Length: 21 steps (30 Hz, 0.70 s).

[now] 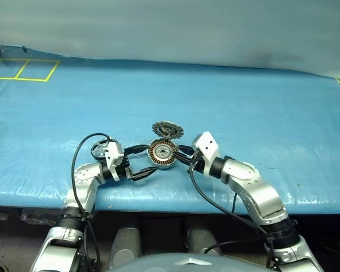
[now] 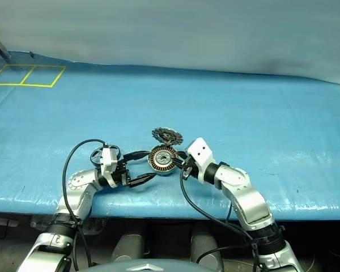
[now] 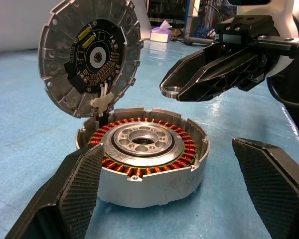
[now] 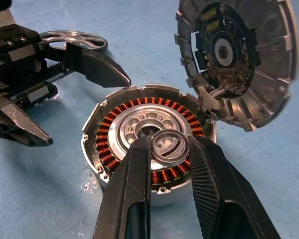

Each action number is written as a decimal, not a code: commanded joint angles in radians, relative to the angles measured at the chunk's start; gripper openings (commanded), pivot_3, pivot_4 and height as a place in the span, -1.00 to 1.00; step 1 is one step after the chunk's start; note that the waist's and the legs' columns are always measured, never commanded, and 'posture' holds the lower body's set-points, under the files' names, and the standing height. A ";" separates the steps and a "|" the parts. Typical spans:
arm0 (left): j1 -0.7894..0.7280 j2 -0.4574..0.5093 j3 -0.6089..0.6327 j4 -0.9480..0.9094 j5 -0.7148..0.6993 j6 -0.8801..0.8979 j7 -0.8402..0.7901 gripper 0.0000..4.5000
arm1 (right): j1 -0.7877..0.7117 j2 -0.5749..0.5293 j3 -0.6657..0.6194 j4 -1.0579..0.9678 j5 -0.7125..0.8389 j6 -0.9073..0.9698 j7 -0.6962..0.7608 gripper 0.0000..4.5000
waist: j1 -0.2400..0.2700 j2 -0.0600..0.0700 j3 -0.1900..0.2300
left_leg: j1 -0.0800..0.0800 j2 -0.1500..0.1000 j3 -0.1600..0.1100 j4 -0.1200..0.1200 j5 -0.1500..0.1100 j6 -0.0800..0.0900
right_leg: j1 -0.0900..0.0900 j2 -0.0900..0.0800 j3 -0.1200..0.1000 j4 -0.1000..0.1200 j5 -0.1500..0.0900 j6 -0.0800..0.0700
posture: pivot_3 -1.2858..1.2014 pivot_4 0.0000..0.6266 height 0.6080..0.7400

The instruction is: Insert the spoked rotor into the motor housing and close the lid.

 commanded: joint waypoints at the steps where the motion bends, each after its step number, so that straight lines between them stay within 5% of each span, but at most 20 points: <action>1: 0.005 0.012 0.012 -0.059 -0.027 0.018 -0.017 1.00 | -0.042 0.022 0.021 0.013 0.000 -0.026 0.015 -0.66 | 0.000 0.000 0.000 | 0.000 0.000 0.000 0.000 0.000 0.000 | 0.000 0.000 0.000 0.000 0.000 0.000 | 0.03 -0.52 1.00; 21: 0.004 0.014 0.009 -0.062 -0.004 0.018 -0.022 1.00 | -0.106 0.079 0.032 0.170 -0.007 -0.063 0.029 -0.66 | -0.001 0.000 0.000 | 0.000 0.000 0.000 0.000 0.000 0.000 | 0.000 0.000 0.000 0.001 0.000 0.000 | 0.03 -0.52 1.00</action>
